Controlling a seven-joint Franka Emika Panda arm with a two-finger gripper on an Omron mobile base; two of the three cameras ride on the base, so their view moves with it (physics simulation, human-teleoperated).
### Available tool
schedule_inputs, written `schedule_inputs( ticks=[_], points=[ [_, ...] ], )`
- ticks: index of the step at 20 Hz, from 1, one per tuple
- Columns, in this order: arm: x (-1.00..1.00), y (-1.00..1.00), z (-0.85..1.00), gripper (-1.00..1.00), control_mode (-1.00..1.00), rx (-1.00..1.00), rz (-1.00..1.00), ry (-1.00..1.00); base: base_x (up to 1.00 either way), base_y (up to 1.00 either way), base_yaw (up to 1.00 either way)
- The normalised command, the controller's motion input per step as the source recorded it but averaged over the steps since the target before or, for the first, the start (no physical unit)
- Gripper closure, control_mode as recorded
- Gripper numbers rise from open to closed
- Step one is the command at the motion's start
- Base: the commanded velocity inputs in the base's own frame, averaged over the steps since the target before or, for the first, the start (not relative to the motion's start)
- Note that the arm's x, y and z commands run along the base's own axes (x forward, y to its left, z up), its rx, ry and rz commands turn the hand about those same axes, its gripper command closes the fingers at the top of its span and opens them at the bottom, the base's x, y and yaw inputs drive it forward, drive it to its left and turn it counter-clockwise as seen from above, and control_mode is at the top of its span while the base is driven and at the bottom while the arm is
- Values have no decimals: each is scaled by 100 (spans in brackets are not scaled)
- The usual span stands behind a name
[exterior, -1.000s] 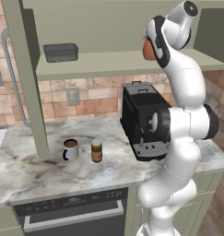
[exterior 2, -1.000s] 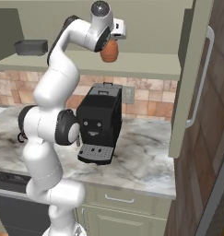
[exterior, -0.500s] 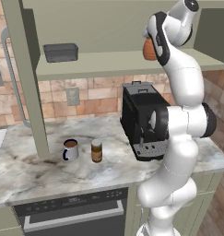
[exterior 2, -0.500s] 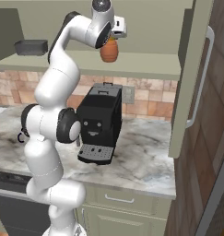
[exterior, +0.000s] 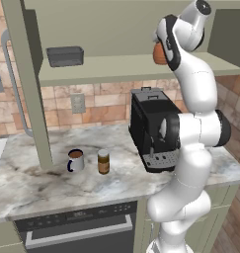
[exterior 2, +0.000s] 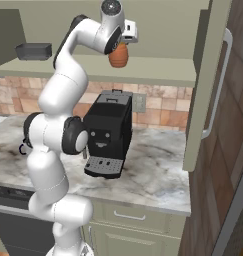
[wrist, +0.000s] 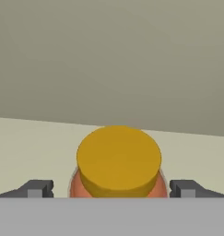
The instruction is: Pick the cinnamon and honey bottle from the cabinet and place them next to the mug.
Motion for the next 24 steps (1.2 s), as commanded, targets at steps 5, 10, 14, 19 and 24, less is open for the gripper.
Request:
schedule_inputs(
  ticks=[5, 10, 14, 19, 24],
  points=[
    [22, 0, 0, -100, -100, 0, 0, 0, 0, 0, 0],
    [19, 0, 0, -100, -100, 0, 0, 0, 0, 0, 0],
    [7, -1, 0, -100, -100, 0, 0, 0, 0, 0, 0],
    [0, 0, 0, -100, -100, 0, 0, 0, 0, 0, 0],
    [0, 0, 0, 100, -100, 0, 0, 0, 0, 0, 0]
  ],
)
